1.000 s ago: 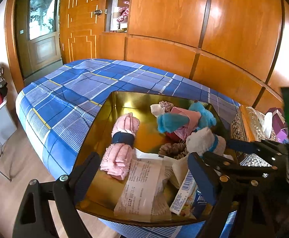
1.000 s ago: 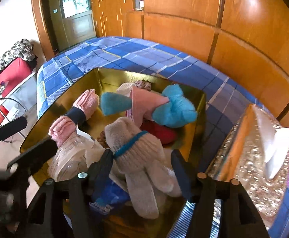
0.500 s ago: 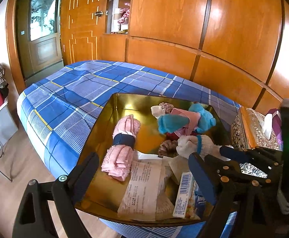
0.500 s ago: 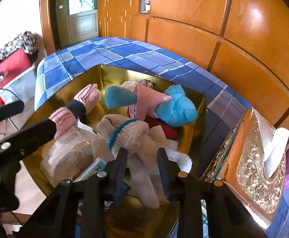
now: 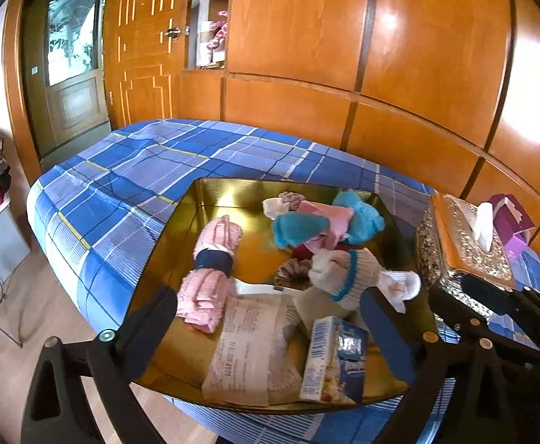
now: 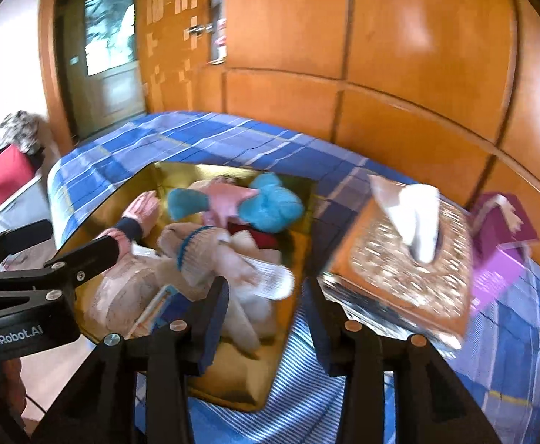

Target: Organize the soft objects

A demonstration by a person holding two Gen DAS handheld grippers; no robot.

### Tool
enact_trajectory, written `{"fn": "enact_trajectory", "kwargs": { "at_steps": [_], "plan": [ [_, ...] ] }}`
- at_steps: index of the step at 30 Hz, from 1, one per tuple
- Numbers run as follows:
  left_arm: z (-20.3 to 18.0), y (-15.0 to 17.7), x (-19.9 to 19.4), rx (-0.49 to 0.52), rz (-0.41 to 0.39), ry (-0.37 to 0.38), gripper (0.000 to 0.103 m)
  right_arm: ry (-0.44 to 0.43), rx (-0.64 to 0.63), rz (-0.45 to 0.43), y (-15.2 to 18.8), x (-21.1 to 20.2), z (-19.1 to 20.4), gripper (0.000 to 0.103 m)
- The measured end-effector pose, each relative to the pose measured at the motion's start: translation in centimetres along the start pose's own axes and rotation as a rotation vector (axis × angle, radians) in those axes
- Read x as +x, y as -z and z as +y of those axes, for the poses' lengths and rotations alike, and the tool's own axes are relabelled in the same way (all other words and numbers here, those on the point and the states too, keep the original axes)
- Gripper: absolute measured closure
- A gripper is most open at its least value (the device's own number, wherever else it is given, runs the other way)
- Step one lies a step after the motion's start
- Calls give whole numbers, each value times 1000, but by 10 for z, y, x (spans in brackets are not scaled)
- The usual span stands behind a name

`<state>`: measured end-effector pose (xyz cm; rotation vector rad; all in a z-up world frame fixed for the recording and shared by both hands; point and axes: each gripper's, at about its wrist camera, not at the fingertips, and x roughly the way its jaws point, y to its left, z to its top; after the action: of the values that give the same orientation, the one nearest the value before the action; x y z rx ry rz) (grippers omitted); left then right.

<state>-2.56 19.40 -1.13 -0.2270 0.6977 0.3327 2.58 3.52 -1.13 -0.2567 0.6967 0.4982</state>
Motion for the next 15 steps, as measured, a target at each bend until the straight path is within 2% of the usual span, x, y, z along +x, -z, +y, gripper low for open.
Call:
{"fn": "enact_trajectory", "kwargs": {
  "at_steps": [2, 7, 15],
  "plan": [
    [-6, 2, -3, 11, -9, 5, 1, 30, 35, -5, 4, -4, -7, 57],
    [-20, 6, -9, 41, -15, 14, 0, 79, 119, 3, 15, -9, -28, 56],
    [-29, 9, -12, 67, -23, -3, 0, 107, 147, 6, 23, -14, -38, 56]
  ]
}}
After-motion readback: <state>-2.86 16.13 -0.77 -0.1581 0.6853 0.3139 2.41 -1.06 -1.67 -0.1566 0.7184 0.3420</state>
